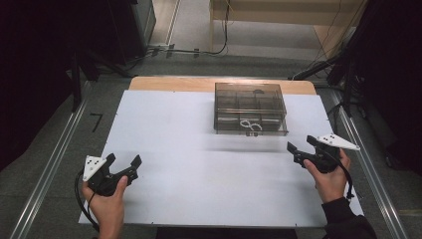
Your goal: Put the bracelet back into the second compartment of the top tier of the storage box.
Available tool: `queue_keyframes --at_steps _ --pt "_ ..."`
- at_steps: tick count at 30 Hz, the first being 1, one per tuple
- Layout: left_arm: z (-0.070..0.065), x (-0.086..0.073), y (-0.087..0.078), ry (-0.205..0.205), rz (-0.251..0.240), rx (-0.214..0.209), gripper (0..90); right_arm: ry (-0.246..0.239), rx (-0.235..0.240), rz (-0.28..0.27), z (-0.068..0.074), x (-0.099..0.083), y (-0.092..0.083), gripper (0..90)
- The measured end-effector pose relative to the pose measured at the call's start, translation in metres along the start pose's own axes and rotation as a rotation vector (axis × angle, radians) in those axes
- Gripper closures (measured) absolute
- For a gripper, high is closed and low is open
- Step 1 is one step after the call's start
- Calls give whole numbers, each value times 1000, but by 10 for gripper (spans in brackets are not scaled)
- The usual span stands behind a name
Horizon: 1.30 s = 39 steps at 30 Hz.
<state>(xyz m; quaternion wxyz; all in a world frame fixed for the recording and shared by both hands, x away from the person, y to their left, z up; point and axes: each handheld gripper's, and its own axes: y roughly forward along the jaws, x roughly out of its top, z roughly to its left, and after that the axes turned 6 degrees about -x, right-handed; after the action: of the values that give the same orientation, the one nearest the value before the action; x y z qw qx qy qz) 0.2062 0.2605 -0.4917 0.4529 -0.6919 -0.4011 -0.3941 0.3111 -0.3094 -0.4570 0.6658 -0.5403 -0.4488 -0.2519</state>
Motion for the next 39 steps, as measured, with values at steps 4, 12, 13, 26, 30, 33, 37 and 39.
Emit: queue_keyframes --at_steps 4,12,13,26,30,33,37,39 --pt "0 0 0 0 0 1 59 2 -7 3 -3 -3 -3 171" --pt "0 0 0 1 -1 -1 59 9 -20 9 -9 -10 -11 168" --pt "0 0 0 0 1 0 59 9 -20 9 -9 -10 -11 168" --pt "-1 0 0 4 2 -4 59 24 -62 26 -21 -22 -23 166" --pt "-2 0 0 3 3 -5 59 25 -68 31 -23 -25 -25 165" --pt "-1 0 0 2 2 -5 59 29 -70 37 -24 -27 -27 165" --pt "-2 0 1 4 5 -7 59 33 -75 41 -27 -30 -31 164" --pt "-2 0 1 4 6 -9 59 32 -77 38 -29 -31 -33 164"
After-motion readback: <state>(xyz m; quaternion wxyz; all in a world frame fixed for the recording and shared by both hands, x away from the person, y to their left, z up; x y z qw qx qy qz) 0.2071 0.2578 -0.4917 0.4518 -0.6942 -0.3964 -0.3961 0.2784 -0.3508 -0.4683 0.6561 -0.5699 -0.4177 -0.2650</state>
